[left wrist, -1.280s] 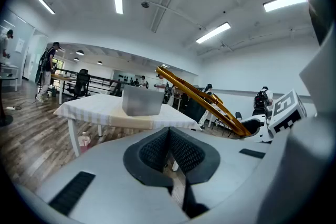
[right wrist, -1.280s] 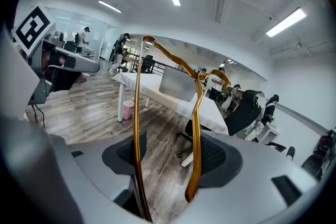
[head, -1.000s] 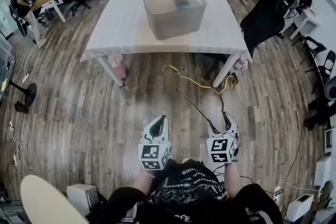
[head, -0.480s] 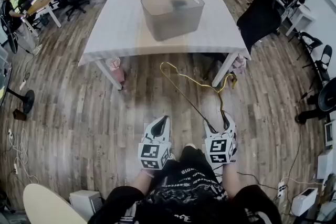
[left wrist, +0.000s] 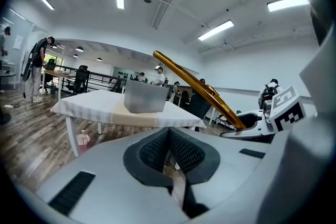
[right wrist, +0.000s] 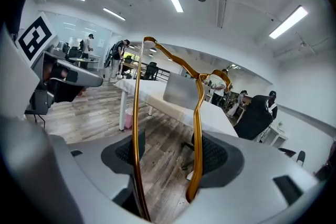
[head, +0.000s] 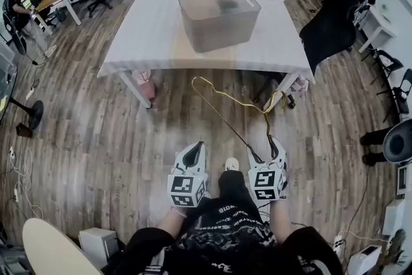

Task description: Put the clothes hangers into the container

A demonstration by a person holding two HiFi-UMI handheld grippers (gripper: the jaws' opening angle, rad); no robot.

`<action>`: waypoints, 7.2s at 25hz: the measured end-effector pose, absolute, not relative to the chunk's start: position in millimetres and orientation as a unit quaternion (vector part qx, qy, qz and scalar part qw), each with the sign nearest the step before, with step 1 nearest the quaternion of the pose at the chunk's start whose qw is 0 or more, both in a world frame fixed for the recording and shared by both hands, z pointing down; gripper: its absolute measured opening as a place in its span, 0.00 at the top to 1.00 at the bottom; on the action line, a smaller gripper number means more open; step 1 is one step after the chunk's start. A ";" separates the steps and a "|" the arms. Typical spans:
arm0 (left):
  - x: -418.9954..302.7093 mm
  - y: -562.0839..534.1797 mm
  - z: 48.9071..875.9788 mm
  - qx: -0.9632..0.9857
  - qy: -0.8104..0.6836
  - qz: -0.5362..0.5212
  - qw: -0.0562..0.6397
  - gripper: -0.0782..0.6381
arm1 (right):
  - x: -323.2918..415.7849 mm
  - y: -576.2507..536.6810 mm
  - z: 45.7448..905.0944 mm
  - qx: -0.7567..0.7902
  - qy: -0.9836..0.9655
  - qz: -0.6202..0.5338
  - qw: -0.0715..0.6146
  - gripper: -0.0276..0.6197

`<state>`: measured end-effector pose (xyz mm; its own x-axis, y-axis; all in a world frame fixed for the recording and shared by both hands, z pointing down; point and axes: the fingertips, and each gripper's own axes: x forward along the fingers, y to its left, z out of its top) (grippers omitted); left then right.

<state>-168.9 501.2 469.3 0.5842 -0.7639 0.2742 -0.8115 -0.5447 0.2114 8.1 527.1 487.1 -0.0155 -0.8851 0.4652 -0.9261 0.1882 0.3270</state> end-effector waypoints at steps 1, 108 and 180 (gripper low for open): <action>-162.8 488.4 470.3 0.873 -0.455 0.076 0.159 0.86 | 15.6 513.8 488.7 0.634 -0.714 0.036 0.296 0.47; -110.1 -258.8 409.0 0.786 -0.605 0.018 0.127 0.86 | 192.2 -292.4 449.5 0.148 -0.771 0.131 0.605 0.47; -137.4 -254.0 456.0 0.747 -0.646 0.029 0.154 0.86 | 147.0 -338.9 581.2 0.029 -0.631 0.227 0.741 0.45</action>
